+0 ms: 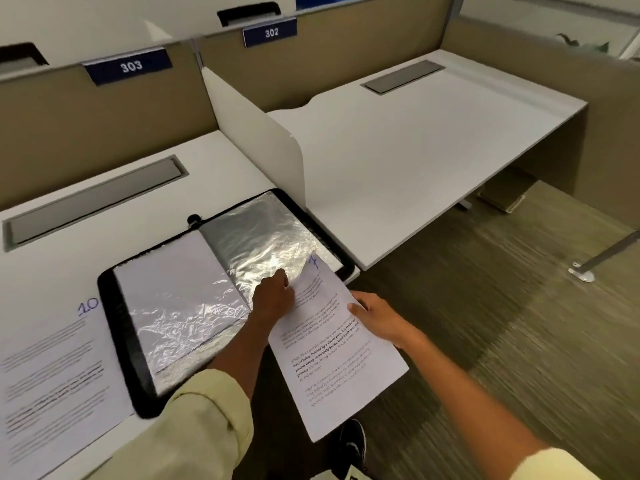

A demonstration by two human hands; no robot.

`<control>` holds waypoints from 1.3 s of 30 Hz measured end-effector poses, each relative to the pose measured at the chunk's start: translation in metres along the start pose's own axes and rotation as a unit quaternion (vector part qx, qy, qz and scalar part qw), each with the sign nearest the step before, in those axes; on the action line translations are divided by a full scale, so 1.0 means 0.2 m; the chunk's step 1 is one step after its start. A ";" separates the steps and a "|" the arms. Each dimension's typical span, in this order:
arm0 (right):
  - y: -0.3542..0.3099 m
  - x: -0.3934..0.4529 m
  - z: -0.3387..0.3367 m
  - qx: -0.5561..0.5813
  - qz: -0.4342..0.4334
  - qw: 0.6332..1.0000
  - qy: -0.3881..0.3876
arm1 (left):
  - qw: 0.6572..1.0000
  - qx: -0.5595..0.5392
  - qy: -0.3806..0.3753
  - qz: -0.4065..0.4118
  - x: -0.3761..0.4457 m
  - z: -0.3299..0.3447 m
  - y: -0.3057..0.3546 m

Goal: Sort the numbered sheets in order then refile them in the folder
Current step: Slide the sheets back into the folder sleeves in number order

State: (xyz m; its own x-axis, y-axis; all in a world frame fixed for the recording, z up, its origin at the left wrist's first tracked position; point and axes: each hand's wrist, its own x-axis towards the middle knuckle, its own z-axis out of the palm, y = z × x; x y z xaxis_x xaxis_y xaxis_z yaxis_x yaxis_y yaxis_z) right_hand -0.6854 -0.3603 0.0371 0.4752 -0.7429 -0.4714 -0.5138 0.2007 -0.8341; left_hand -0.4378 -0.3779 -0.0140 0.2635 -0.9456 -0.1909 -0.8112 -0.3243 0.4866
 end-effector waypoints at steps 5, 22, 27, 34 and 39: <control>-0.04 0.12 0.01 -0.108 -0.047 0.993 0.006 | 0.999 0.030 0.007 0.019 0.03 0.00 0.04; -0.07 0.21 0.16 -0.471 -0.048 0.880 0.023 | 0.963 -0.010 0.240 0.119 -0.05 0.03 0.18; -0.12 0.25 0.13 -0.406 -0.036 0.912 0.036 | 0.962 -0.003 0.235 0.136 -0.06 0.08 0.16; 0.00 0.32 0.01 -0.197 0.022 0.979 0.058 | 0.977 -0.013 0.181 0.109 -0.12 0.17 0.05; 0.10 0.30 -0.03 -0.057 0.023 0.996 0.061 | 0.982 0.004 0.173 0.075 -0.16 0.20 -0.04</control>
State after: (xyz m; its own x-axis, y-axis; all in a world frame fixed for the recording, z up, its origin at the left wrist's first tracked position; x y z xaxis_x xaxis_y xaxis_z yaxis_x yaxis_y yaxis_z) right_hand -0.6719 -0.4049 -0.0059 0.3621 -0.8084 -0.4641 -0.6144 0.1674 -0.7710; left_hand -0.4610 -0.3431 -0.0458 0.3014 -0.9354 0.1846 -0.8582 -0.1818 0.4801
